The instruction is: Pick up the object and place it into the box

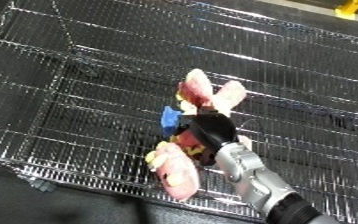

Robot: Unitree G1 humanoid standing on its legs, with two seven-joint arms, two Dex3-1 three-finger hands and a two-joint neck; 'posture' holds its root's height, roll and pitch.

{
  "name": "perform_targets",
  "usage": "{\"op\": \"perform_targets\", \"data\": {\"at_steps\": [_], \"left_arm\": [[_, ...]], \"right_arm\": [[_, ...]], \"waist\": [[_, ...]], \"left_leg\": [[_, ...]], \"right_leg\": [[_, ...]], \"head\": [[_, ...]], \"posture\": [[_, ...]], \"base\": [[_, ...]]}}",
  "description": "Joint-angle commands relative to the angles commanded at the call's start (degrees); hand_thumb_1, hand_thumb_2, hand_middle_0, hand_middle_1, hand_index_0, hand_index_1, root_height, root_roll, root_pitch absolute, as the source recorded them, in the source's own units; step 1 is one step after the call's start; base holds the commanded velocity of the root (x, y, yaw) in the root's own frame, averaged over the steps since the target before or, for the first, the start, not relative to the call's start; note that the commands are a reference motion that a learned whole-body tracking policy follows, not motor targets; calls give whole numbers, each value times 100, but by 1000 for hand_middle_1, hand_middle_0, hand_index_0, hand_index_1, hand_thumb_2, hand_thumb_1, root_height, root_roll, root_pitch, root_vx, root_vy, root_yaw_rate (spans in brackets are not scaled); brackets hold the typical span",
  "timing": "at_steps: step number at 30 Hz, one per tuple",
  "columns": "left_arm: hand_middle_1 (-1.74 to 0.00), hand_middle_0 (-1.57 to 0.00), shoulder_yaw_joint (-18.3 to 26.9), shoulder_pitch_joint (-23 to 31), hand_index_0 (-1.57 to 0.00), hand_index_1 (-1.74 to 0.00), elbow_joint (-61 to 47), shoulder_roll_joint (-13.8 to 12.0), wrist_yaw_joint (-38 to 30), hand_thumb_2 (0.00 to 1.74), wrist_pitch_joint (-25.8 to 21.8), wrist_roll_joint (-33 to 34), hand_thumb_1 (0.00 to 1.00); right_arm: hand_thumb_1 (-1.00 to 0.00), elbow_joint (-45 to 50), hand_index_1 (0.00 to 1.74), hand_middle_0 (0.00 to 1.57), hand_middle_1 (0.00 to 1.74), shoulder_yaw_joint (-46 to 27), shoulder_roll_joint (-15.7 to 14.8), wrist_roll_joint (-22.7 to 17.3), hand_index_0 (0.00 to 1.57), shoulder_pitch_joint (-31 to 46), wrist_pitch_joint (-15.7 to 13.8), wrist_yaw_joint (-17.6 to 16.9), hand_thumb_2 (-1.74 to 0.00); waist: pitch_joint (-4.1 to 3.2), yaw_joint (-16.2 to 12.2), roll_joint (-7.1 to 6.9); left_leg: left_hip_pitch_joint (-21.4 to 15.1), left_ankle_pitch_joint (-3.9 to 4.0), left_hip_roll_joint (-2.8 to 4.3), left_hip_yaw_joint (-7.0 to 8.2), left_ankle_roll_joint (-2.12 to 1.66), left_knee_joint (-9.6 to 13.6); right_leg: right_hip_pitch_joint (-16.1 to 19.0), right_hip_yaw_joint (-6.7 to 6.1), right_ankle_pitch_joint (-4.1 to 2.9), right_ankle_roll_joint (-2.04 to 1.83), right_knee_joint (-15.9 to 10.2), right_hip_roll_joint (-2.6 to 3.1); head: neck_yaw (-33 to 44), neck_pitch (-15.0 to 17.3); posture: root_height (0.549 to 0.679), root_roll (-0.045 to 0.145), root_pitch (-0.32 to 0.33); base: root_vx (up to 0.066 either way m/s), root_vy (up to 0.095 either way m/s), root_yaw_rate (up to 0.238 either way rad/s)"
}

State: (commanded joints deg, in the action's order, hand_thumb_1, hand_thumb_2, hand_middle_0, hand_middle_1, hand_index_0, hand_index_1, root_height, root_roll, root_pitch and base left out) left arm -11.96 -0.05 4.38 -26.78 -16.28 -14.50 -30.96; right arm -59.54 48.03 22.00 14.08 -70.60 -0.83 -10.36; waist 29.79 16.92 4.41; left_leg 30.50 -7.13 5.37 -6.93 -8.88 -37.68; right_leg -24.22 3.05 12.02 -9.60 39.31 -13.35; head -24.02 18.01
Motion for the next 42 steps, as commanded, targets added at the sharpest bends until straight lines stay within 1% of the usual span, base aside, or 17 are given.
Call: {"op": "perform_targets", "data": {"at_steps": [5,10,16,22,26,31,33,36,39,42], "left_arm": [[-1740,-1570,-25,-26,-1570,-1740,34,-5,85,1740,18,-68,1000],[-1740,-1570,-85,-93,-1570,-1740,57,-9,167,1740,65,-96,1000],[-1740,-1570,-110,-100,-1570,-1740,134,15,215,1740,113,-109,1000],[-1740,-1570,-92,-118,-1570,-1740,253,75,235,1740,163,-110,1000],[-1740,-1570,-54,-76,-1570,-1740,284,99,246,1740,188,-95,1000],[-1740,-1570,8,-15,-1570,-1740,322,170,255,1740,244,-62,1000],[-1740,-1570,47,15,-1570,-1740,321,202,258,1740,271,-41,1000],[-1740,-1570,127,63,-1570,-1740,305,271,269,1740,308,4,1000],[-1740,-1570,194,107,-1570,-1740,289,367,264,1740,340,41,1000],[-1740,-1570,244,148,-1570,-1740,253,465,251,1740,372,81,1000]], "right_arm": [[-1000,-24,1740,1570,1740,-87,73,-41,1570,12,20,11,-1740],[-1000,114,1740,1570,1740,-310,263,-268,1570,88,-5,-65,-1740],[-1000,412,1740,1570,1740,-491,478,-462,1570,210,-51,-130,-1740],[-1000,1266,1740,1570,1740,-762,931,-632,1570,507,-140,-205,-1740],[-1000,1960,1740,1570,1740,-1043,1330,-669,1570,804,-195,-276,-1740],[-1000,2911,1740,1570,1740,-1616,1879,-684,1570,1330,-241,-438,-1740],[-1000,3333,1740,1570,1740,-1902,2084,-677,1570,1605,-250,-495,-1740],[-1000,4013,1740,1570,1740,-2452,2369,-642,1570,2151,-266,-580,-1740],[-1000,4621,1740,1570,1740,-3086,2548,-604,1570,2770,-283,-690,-1740],[-1000,5189,1740,1570,1740,-3796,2587,-579,1570,3467,-313,-820,-1740]], "waist": [[0,-52,20],[0,-115,60],[0,-210,75],[0,-438,58],[0,-595,51],[0,-839,68],[0,-932,76],[0,-1101,93],[0,-1304,119],[0,-1496,146]], "left_leg": [[-60,20,15,23,-16,27],[-131,54,35,56,-31,38],[-264,81,67,100,-31,84],[-510,133,115,184,-40,240],[-622,148,129,223,-37,298],[-766,160,148,305,-29,359],[-829,162,156,340,-22,387],[-954,157,164,409,-9,440],[-1086,138,179,494,1,463],[-1198,105,201,573,7,448]], "right_leg": [[10,-37,11,6,23,-4],[22,-83,17,4,83,-28],[87,-111,25,11,97,-42],[248,-152,33,24,37,-43],[330,-179,25,32,6,-39],[426,-250,-22,37,-68,-32],[457,-284,-43,39,-93,-28],[517,-345,-55,38,-128,-18],[588,-407,-60,37,-148,-10],[654,-467,-68,35,-164,-6]], "head": [[-93,26],[-182,86],[-230,107],[-221,26],[-260,-34],[-318,-37],[-331,-31],[-390,45],[-500,96],[-706,135]], "posture": [[635,-3,25],[634,1,11],[633,5,-7],[634,13,-34],[635,18,-49],[637,26,-69],[637,29,-76],[637,34,-88],[638,39,-103],[638,45,-118]], "base": [[-12,-2,-32],[-19,-4,-41],[-16,-7,-46],[-38,-24,-82],[-35,-26,-85],[-34,-13,-125],[-24,-6,-143],[-14,-2,-167],[-1,7,-187],[0,8,-188]]}}
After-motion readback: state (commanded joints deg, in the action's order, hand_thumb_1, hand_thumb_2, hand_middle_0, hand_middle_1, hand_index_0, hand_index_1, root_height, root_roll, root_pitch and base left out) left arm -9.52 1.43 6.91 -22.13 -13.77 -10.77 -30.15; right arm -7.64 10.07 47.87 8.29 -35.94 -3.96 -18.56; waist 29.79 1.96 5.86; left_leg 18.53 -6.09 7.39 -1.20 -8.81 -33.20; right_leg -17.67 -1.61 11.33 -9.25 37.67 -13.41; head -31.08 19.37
